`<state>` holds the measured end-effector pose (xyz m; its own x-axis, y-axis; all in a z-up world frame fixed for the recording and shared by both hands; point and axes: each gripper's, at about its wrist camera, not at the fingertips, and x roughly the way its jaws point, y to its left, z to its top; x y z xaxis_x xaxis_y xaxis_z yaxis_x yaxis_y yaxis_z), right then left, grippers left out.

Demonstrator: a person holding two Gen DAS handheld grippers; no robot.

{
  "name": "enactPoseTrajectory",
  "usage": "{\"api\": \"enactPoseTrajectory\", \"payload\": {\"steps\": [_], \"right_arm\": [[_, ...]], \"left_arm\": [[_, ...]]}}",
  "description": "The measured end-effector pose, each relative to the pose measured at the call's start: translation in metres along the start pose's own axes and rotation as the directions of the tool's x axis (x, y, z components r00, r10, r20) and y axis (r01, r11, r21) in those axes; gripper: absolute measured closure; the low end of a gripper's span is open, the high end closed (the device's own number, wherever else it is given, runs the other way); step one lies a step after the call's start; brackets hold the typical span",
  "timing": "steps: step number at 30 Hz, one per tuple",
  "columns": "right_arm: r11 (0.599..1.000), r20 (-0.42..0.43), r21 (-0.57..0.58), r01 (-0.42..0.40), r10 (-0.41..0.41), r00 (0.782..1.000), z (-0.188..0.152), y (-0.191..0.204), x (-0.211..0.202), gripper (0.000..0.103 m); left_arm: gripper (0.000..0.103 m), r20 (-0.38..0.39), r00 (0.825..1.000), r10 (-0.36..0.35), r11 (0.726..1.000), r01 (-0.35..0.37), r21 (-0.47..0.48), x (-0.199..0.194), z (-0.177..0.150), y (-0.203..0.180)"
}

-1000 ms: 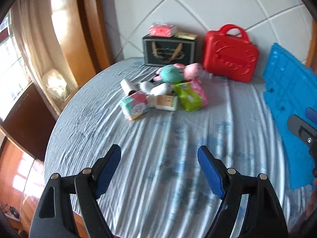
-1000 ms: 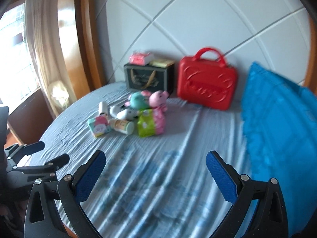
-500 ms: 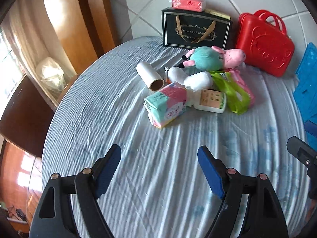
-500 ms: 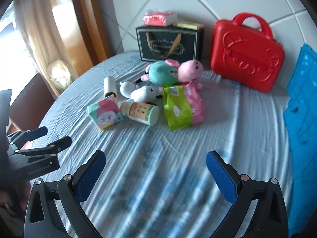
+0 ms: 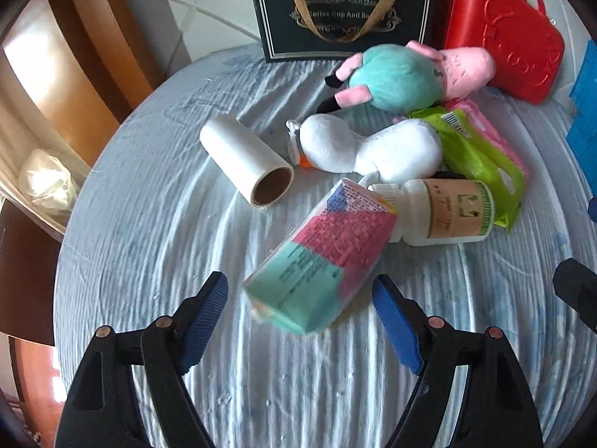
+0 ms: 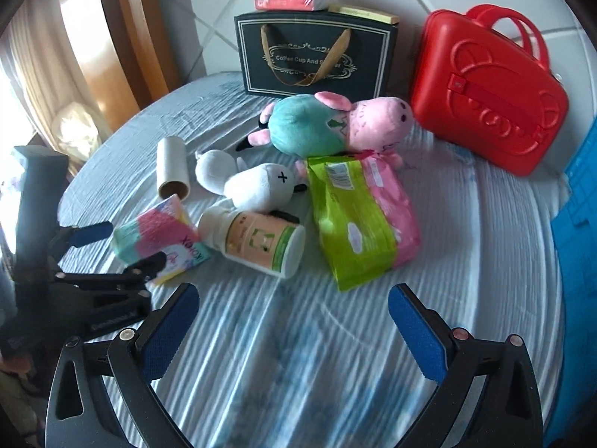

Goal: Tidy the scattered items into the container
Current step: 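Approach the Kotex pack with the left tool and the medicine bottle with the right, then grasp the Kotex pack with the left tool while the right tool grasps the white medicine bottle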

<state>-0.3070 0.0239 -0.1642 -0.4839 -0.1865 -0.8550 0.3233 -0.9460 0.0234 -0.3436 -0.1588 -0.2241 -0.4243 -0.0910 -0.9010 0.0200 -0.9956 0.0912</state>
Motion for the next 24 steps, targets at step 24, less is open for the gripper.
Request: {"api": "enactPoseTrajectory", "payload": {"steps": [24], "right_arm": [[0.985, -0.13, -0.068, -0.157, 0.147, 0.98, 0.001, 0.019, 0.118, 0.011]], "left_arm": [[0.03, 0.029, 0.998, 0.058, 0.969, -0.049, -0.242, 0.036, -0.017, 0.026]]}}
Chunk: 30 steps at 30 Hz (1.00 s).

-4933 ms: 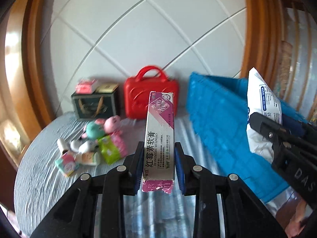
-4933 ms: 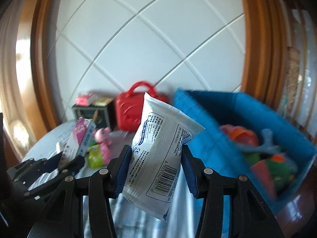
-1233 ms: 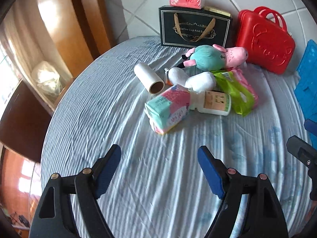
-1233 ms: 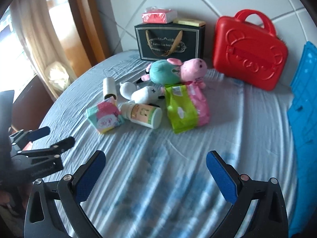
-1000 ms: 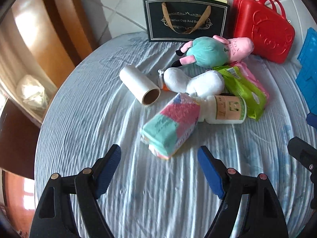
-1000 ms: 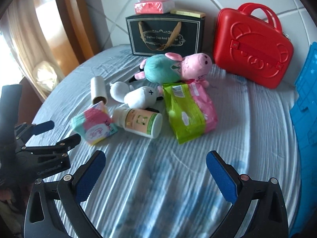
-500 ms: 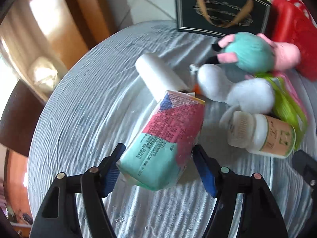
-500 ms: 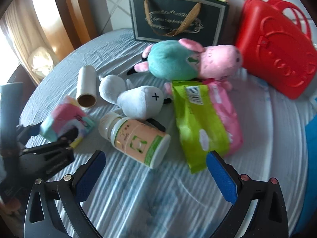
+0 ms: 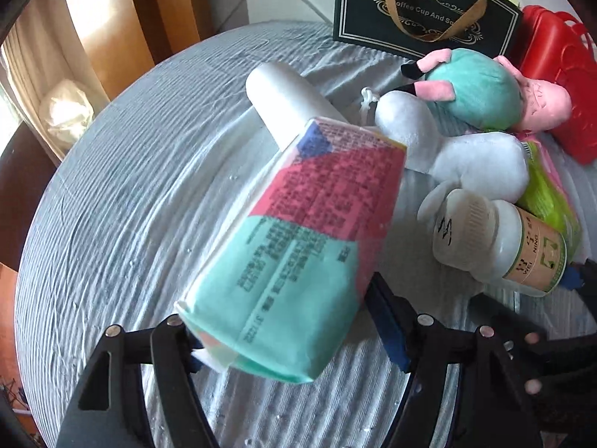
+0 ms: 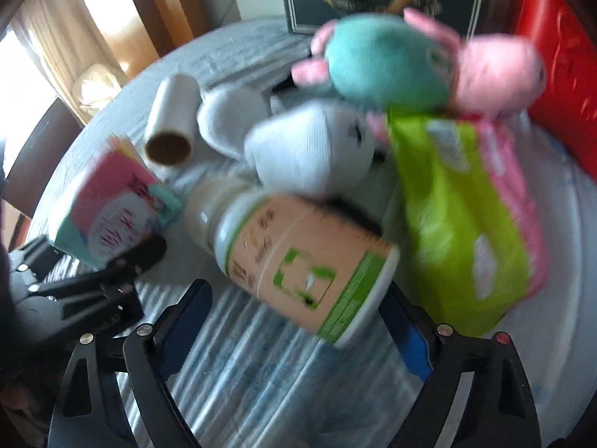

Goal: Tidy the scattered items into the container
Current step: 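Grasp the Kotex pack with the left tool while the right tool grasps the white medicine bottle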

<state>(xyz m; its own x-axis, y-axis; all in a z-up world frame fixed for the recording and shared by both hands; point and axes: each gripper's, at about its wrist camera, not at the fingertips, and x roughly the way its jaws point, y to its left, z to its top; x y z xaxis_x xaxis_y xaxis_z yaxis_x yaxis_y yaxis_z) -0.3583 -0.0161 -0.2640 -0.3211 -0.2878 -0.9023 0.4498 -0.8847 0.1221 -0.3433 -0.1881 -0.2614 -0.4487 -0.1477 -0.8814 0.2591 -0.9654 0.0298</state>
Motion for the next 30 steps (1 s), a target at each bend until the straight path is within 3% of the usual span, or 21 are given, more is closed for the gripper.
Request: {"api": "enactPoseTrajectory", "payload": {"steps": [5, 7, 12, 14, 15, 16, 19, 20, 21, 22, 24, 27, 30], "right_arm": [[0.999, 0.057, 0.014, -0.037, 0.036, 0.998, -0.006, -0.002, -0.001, 0.0], [0.999, 0.081, 0.012, -0.037, 0.036, 0.996, -0.01, -0.001, -0.003, 0.0], [0.998, 0.123, -0.063, 0.018, -0.011, 0.992, -0.02, 0.01, -0.001, 0.0], [0.997, 0.115, -0.064, 0.035, -0.027, 0.993, -0.022, 0.01, -0.004, 0.005], [0.998, 0.117, -0.048, 0.039, -0.033, 0.993, -0.022, 0.007, -0.007, 0.016], [0.999, 0.133, -0.023, 0.028, -0.024, 0.991, -0.021, 0.002, -0.013, 0.02], [1.0, 0.188, 0.012, 0.005, -0.007, 0.982, -0.018, -0.01, -0.026, 0.021], [1.0, 0.178, 0.006, 0.001, -0.002, 0.984, -0.016, -0.012, -0.025, 0.021], [1.0, 0.169, 0.0, 0.0, 0.0, 0.986, -0.014, -0.011, -0.023, 0.031], [1.0, 0.157, -0.013, -0.011, 0.013, 0.987, -0.014, -0.009, -0.023, 0.039], [0.998, 0.132, -0.033, -0.048, 0.052, 0.99, -0.019, -0.001, -0.025, 0.064], [0.989, 0.094, -0.07, -0.133, 0.139, 0.986, -0.036, 0.012, -0.031, 0.066], [0.991, 0.113, -0.096, -0.094, 0.104, 0.988, -0.044, 0.019, -0.039, 0.061]], "left_arm": [[0.0, -0.025, 0.999, 0.028, 0.999, -0.029, -0.04, 0.007, -0.001, 0.013], [0.0, -0.033, 0.999, -0.007, 0.997, 0.004, -0.079, 0.009, -0.001, 0.02], [0.0, 0.041, 0.999, -0.003, 0.998, 0.006, -0.068, 0.003, -0.007, 0.021], [0.006, 0.054, 0.998, -0.019, 0.998, 0.022, -0.051, -0.001, -0.006, 0.02], [0.021, 0.066, 0.998, -0.021, 0.999, 0.024, -0.037, -0.005, -0.005, 0.019], [0.025, 0.079, 0.997, -0.016, 1.0, 0.018, -0.023, -0.007, -0.005, 0.015], [0.026, 0.109, 0.994, -0.009, 1.0, 0.009, 0.004, -0.013, -0.001, 0.008], [0.031, 0.1, 0.995, -0.012, 1.0, 0.011, 0.003, -0.013, -0.002, 0.005], [0.043, 0.085, 0.996, -0.017, 1.0, 0.017, 0.003, -0.013, -0.002, 0.004], [0.046, 0.081, 0.996, -0.023, 1.0, 0.023, 0.004, -0.011, -0.008, 0.005], [0.051, 0.085, 0.996, -0.021, 1.0, 0.02, 0.014, -0.016, -0.014, 0.005], [0.051, 0.087, 0.996, -0.018, 0.999, 0.015, 0.034, -0.019, -0.027, 0.003], [0.051, 0.092, 0.996, -0.011, 0.999, 0.008, 0.037, -0.019, -0.031, -0.001]]}}
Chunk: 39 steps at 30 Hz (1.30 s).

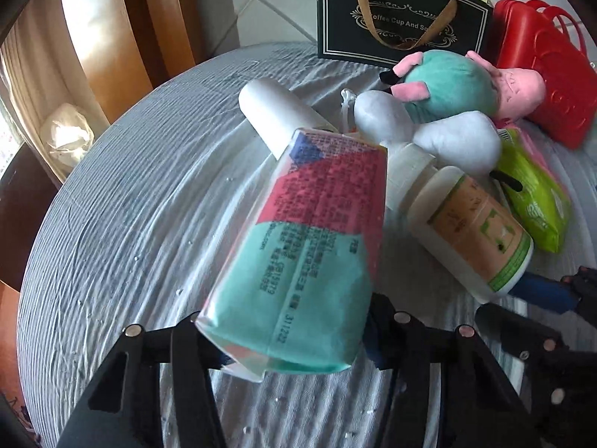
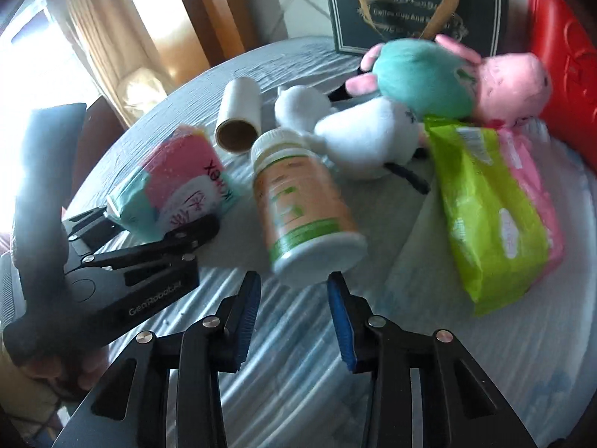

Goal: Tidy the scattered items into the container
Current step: 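Grasp the Kotex pack with the left tool while the right tool grasps the white medicine bottle, then carry the Kotex pack with the left tool while the right tool carries the bottle to the crate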

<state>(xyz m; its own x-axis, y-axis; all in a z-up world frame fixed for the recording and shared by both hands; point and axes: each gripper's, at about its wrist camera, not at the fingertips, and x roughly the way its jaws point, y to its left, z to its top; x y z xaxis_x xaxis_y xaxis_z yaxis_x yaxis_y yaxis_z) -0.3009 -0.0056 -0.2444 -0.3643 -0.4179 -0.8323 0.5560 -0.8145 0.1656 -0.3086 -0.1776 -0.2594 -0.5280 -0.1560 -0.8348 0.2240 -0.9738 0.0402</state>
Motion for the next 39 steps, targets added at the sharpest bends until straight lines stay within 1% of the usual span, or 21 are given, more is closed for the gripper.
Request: {"api": "enactPoseTrajectory", "payload": {"steps": [1, 2, 3, 5, 7, 9, 11, 13, 14, 16, 19, 21, 25, 27, 31, 35, 39], "right_arm": [[1.0, 0.017, 0.0, 0.023, -0.023, 1.0, -0.001, -0.001, -0.002, 0.058], [0.999, 0.031, 0.003, 0.042, -0.042, 0.999, 0.002, -0.003, -0.004, 0.052], [0.999, 0.039, 0.004, 0.05, -0.05, 0.998, 0.005, -0.005, -0.003, 0.046], [0.998, 0.049, -0.013, 0.059, -0.058, 0.997, 0.012, -0.005, 0.004, 0.04], [0.995, 0.053, -0.055, 0.078, -0.075, 0.996, 0.018, 0.0, 0.014, 0.038], [0.992, 0.066, -0.078, 0.096, -0.091, 0.994, 0.027, 0.002, 0.024, 0.031], [0.993, 0.075, -0.086, 0.085, -0.079, 0.994, 0.034, 0.001, 0.03, 0.03], [0.994, 0.064, -0.083, 0.07, -0.065, 0.996, 0.037, -0.001, 0.035, 0.032], [0.994, 0.054, -0.085, 0.065, -0.061, 0.997, 0.036, 0.0, 0.039, 0.037], [0.993, 0.056, -0.089, 0.083, -0.078, 0.995, 0.033, 0.004, 0.038, 0.041], [0.993, 0.072, -0.066, 0.095, -0.091, 0.993, 0.028, 0.007, 0.025, 0.043], [0.995, 0.086, -0.038, 0.093, -0.09, 0.992, 0.025, 0.006, 0.013, 0.044], [0.995, 0.129, -0.006, 0.101, -0.1, 0.987, 0.017, 0.007, -0.021, 0.046], [0.994, 0.157, 0.003, 0.113, -0.112, 0.981, 0.012, 0.01, -0.043, 0.049], [0.991, 0.203, 0.021, 0.133, -0.135, 0.97, -0.002, 0.016, -0.086, 0.05], [0.989, 0.249, 0.023, 0.144, -0.145, 0.957, -0.021, 0.018, -0.127, 0.05], [0.99, 0.273, 0.017, 0.142, -0.141, 0.951, -0.039, 0.016, -0.157, 0.05]], "left_arm": [[0.051, -0.002, 1.0, 0.001, 1.0, -0.001, -0.004, 0.003, 0.002, -0.001], [0.051, -0.003, 1.0, 0.001, 1.0, -0.001, -0.01, 0.005, 0.004, -0.001], [0.051, -0.004, 1.0, 0.004, 1.0, -0.004, -0.015, 0.006, 0.006, -0.001], [0.051, -0.006, 1.0, 0.009, 1.0, -0.009, -0.026, 0.009, 0.009, 0.0], [0.051, -0.007, 1.0, 0.014, 0.999, -0.014, -0.03, 0.012, 0.011, 0.003], [0.051, -0.007, 1.0, 0.016, 0.999, -0.016, -0.03, 0.013, 0.012, 0.006], [0.051, -0.008, 1.0, 0.015, 0.999, -0.016, -0.033, 0.015, 0.014, 0.006], [0.052, -0.008, 1.0, 0.019, 0.999, -0.019, -0.03, 0.015, 0.014, 0.005], [0.052, -0.008, 1.0, 0.023, 0.999, -0.023, -0.028, 0.015, 0.014, 0.005], [0.053, -0.011, 1.0, 0.017, 0.999, -0.017, -0.03, 0.013, 0.013, 0.004], [0.054, -0.009, 1.0, 0.006, 1.0, -0.006, -0.023, 0.003, 0.009, 0.001], [0.054, 0.008, 1.0, 0.002, 1.0, -0.002, -0.012, -0.01, 0.007, -0.003], [0.055, 0.049, 0.999, -0.014, 1.0, 0.014, -0.001, -0.045, 0.001, -0.009], [0.055, 0.074, 0.997, -0.022, 1.0, 0.021, 0.004, -0.066, -0.003, -0.012], [0.055, 0.122, 0.992, -0.031, 0.999, 0.029, 0.02, -0.105, -0.014, -0.02], [0.055, 0.153, 0.988, -0.022, 0.999, 0.018, 0.031, -0.137, -0.03, -0.035], [0.055, 0.181, 0.983, -0.026, 0.999, 0.02, 0.034, -0.169, -0.049, -0.057]]}}
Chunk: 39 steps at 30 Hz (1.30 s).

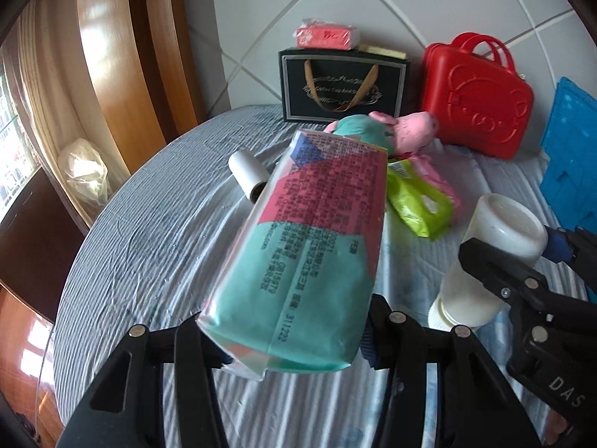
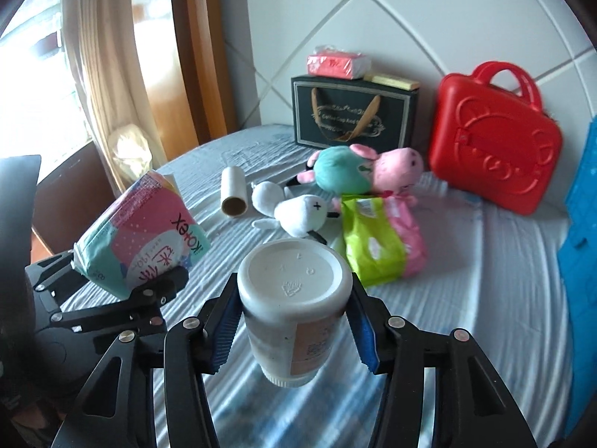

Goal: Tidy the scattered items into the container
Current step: 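Carry the Kotex pack with the left tool while the right tool carries the bottle to the crate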

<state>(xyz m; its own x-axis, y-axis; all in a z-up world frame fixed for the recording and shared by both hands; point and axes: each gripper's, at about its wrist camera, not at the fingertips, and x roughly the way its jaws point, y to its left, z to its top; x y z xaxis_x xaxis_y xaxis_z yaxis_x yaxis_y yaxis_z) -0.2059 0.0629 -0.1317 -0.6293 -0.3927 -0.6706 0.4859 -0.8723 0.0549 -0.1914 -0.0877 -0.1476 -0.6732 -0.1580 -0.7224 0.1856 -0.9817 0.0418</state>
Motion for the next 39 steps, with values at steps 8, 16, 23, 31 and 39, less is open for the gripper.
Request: {"api": "enactPoseTrajectory", "payload": {"steps": [8, 16, 23, 31, 39], "right_arm": [[0.999, 0.072, 0.006, 0.052, -0.052, 0.996, -0.015, -0.022, -0.073, 0.05], [0.969, 0.148, 0.058, 0.238, -0.245, 0.958, -0.013, -0.047, -0.152, 0.051], [0.919, 0.233, 0.166, 0.357, -0.388, 0.892, -0.013, -0.097, -0.237, 0.051], [0.87, 0.359, 0.256, 0.422, -0.491, 0.794, -0.027, -0.198, -0.357, 0.051], [0.848, 0.31, 0.265, 0.458, -0.525, 0.792, -0.068, -0.349, -0.441, 0.051]], "left_arm": [[0.055, 0.05, 0.997, -0.051, 0.998, 0.05, 0.036, -0.05, -0.011, -0.044], [0.055, 0.119, 0.97, -0.21, 0.975, 0.199, 0.101, -0.101, -0.002, -0.096], [0.055, 0.188, 0.929, -0.318, 0.939, 0.281, 0.199, -0.156, 0.014, -0.171], [0.055, 0.292, 0.861, -0.417, 0.902, 0.351, 0.253, -0.231, 0.036, -0.31], [0.055, 0.23, 0.858, -0.46, 0.879, 0.403, 0.255, -0.301, 0.035, -0.488]]}}
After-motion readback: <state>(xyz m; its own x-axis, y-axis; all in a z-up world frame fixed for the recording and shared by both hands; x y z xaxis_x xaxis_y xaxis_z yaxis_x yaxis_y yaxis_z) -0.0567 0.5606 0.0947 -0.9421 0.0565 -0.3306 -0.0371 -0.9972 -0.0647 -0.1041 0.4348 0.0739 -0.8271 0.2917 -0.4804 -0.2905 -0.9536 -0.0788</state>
